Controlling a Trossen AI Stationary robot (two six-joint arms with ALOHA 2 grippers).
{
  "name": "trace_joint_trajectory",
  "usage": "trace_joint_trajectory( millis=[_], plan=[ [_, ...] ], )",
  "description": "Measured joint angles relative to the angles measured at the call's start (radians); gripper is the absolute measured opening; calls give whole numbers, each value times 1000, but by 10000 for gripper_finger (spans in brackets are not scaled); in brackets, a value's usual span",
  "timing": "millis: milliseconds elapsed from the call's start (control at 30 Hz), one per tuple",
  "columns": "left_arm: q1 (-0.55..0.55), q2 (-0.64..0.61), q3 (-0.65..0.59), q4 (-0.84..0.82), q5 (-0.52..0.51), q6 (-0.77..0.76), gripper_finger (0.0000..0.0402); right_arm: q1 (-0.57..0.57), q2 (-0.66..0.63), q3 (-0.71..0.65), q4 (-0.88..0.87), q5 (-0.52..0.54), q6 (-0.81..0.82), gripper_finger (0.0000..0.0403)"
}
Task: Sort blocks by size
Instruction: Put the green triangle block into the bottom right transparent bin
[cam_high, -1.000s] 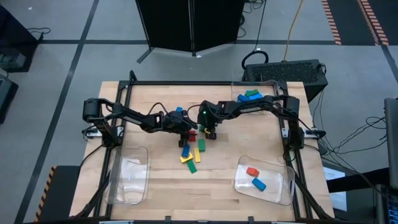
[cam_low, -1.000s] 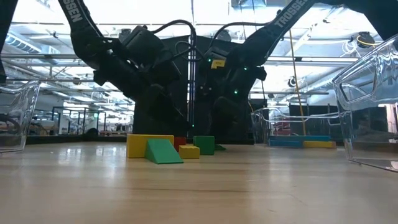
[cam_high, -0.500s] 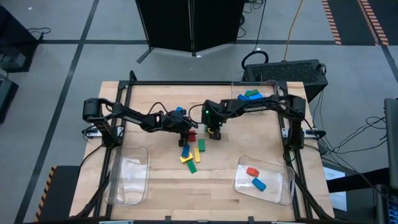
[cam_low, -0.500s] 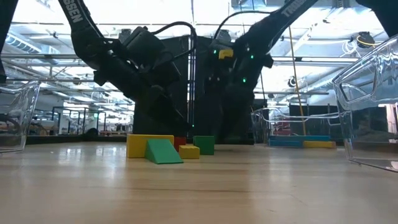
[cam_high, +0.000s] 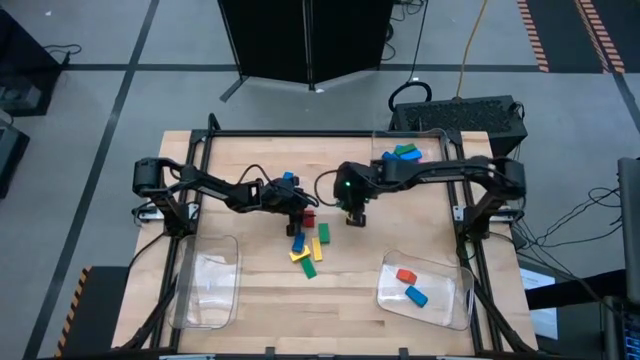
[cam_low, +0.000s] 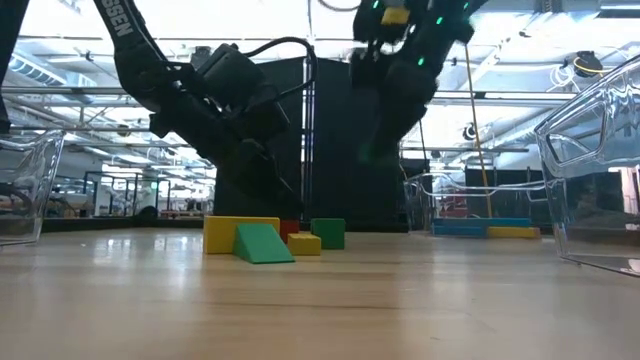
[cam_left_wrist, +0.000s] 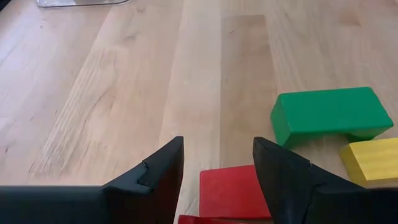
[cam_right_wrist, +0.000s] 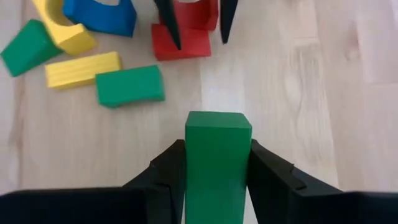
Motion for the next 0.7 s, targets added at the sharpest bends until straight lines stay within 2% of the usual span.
trace_joint_trajectory(
  millis=[267,567,700],
  plan=[
    [0,0,0,-5,0,-1,194,152,-128,0,-108,143,128,121],
    [0,0,0,-3,0,-25,194,320,-211,0,-246,243,298,121],
    [0,0,0,-2,0,-25,194,386,-231,0,-335,253,383,121]
  ],
)
